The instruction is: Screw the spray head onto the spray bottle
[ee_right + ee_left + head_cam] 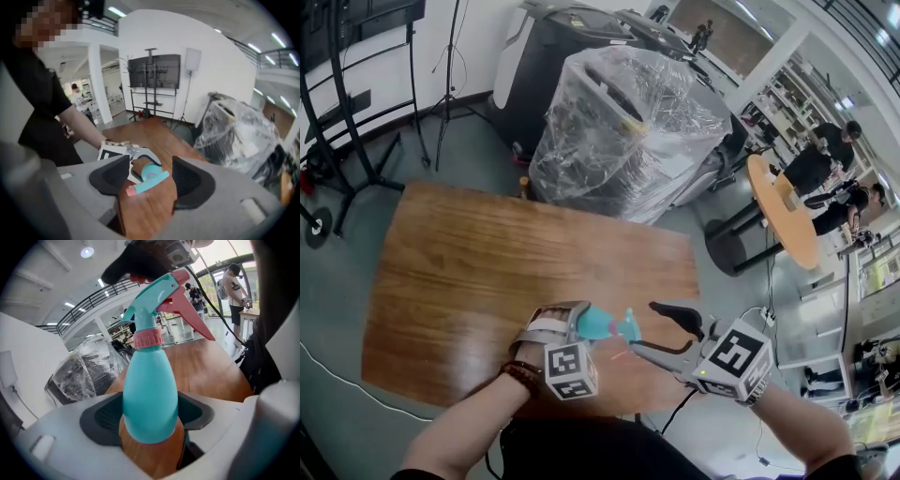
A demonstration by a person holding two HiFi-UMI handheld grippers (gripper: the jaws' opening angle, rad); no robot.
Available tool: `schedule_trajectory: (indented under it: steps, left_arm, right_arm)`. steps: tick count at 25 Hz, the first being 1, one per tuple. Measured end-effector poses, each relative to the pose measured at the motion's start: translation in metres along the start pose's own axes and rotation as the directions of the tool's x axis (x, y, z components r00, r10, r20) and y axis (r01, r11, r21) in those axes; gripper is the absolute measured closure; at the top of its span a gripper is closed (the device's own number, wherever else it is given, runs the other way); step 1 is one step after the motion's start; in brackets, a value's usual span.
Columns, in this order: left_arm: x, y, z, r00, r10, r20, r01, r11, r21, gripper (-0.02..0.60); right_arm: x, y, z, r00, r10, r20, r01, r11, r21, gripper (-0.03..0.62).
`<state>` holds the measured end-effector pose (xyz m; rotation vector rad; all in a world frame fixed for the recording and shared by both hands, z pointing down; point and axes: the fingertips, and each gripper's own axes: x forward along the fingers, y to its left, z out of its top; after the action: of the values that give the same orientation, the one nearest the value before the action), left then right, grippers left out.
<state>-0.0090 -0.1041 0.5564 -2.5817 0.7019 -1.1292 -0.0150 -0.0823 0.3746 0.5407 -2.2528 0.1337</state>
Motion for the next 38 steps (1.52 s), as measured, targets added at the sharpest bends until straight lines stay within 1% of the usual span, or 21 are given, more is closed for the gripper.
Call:
schedule_trajectory:
  steps: [1,2,4,6,9,11,14,16,19,21,22,23,24,27,29,30,31,32,34,36,38]
  left_arm:
    - [-0.001,0.001,-0.002,1.000,-0.018,0.009,0.018,1.000,0.020,0.204]
    - [-0.002,0.002,-0.004,0.999,-0.029,0.016,0.028,0.999,0.042,0.204]
    - [-0.005,0.004,-0.005,0.998,-0.049,0.027,0.047,0.997,0.069,0.204]
    - [-0.007,0.003,-0.004,0.996,-0.080,0.038,0.076,0.993,0.088,0.204]
    - [-0.009,-0.009,0.000,0.988,-0.143,0.057,0.135,0.982,0.136,0.204]
    - [-0.011,-0.019,0.004,0.982,-0.176,0.067,0.163,0.971,0.175,0.204]
    - [-0.012,-0.036,0.006,0.975,-0.212,0.061,0.192,0.951,0.243,0.204]
    - [-0.013,-0.041,0.008,0.975,-0.216,0.052,0.192,0.937,0.292,0.202]
    - [-0.015,-0.044,0.013,0.977,-0.208,0.050,0.181,0.928,0.326,0.204]
    - [-0.015,-0.044,0.014,0.978,-0.202,0.045,0.178,0.932,0.316,0.202]
    - [-0.015,-0.045,0.014,0.979,-0.200,0.040,0.180,0.937,0.300,0.202]
    - [-0.014,-0.046,0.014,0.980,-0.198,0.035,0.181,0.943,0.279,0.204]
    - [-0.013,-0.047,0.014,0.981,-0.192,0.029,0.178,0.950,0.255,0.204]
    - [-0.010,-0.044,0.013,0.989,-0.148,0.010,0.143,0.971,0.191,0.206]
    - [-0.006,-0.040,0.012,0.994,-0.111,-0.006,0.111,0.980,0.167,0.207]
    - [-0.004,-0.039,0.012,0.995,-0.096,-0.012,0.097,0.983,0.157,0.207]
    - [-0.003,-0.038,0.012,0.996,-0.085,-0.016,0.086,0.985,0.146,0.207]
    - [-0.002,-0.038,0.012,0.997,-0.076,-0.018,0.078,0.988,0.135,0.207]
    - [0.000,-0.038,0.012,0.998,-0.065,-0.023,0.067,0.990,0.121,0.207]
    - [0.000,-0.040,0.011,0.998,-0.060,-0.028,0.063,0.991,0.114,0.207]
    - [0.002,-0.043,0.011,0.998,-0.064,-0.027,0.066,0.993,0.102,0.207]
  right_arm:
    - [-0.004,0.004,0.000,1.000,-0.011,-0.020,0.008,0.992,-0.125,0.325]
    - [-0.006,0.006,-0.005,0.998,-0.035,-0.058,0.019,0.968,-0.250,0.326]
    - [-0.004,0.010,-0.026,0.988,-0.097,-0.123,0.028,0.882,-0.470,0.326]
    - [0.002,0.016,-0.047,0.974,-0.148,-0.172,0.000,0.757,-0.653,0.325]
    - [0.016,0.031,-0.065,0.963,-0.192,-0.189,-0.065,0.516,-0.854,0.324]
    - [0.025,0.043,-0.071,0.963,-0.181,-0.198,-0.117,0.379,-0.918,0.326]
    - [0.036,0.061,-0.081,0.963,-0.146,-0.228,-0.188,0.247,-0.951,0.333]
    - [0.042,0.067,-0.084,0.966,-0.144,-0.216,-0.188,0.185,-0.964,0.362]
    - [0.046,0.070,-0.089,0.964,-0.144,-0.223,-0.201,0.149,-0.968,0.445]
    - [0.046,0.068,-0.092,0.960,-0.149,-0.236,-0.211,0.165,-0.963,0.474]
    - [0.046,0.067,-0.095,0.955,-0.154,-0.254,-0.222,0.201,-0.954,0.476]
    - [0.045,0.066,-0.097,0.946,-0.154,-0.284,-0.237,0.267,-0.934,0.476]
    - [0.044,0.064,-0.100,0.937,-0.147,-0.318,-0.249,0.357,-0.900,0.477]
    - [0.050,0.051,-0.107,0.928,-0.101,-0.359,-0.201,0.676,-0.709,0.477]
    - [0.053,0.041,-0.107,0.926,-0.051,-0.373,-0.141,0.872,-0.468,0.477]
    - [0.054,0.036,-0.106,0.925,-0.021,-0.379,-0.110,0.941,-0.320,0.477]
    - [0.055,0.032,-0.104,0.925,0.009,-0.380,-0.080,0.982,-0.170,0.477]
    - [0.055,0.028,-0.102,0.925,0.034,-0.378,-0.053,0.998,-0.040,0.477]
    - [0.055,0.022,-0.103,0.924,0.058,-0.377,-0.011,0.992,0.126,0.477]
    - [0.054,0.021,-0.105,0.922,0.069,-0.381,0.012,0.978,0.206,0.477]
    - [0.054,0.021,-0.106,0.922,0.068,-0.382,0.017,0.976,0.216,0.477]
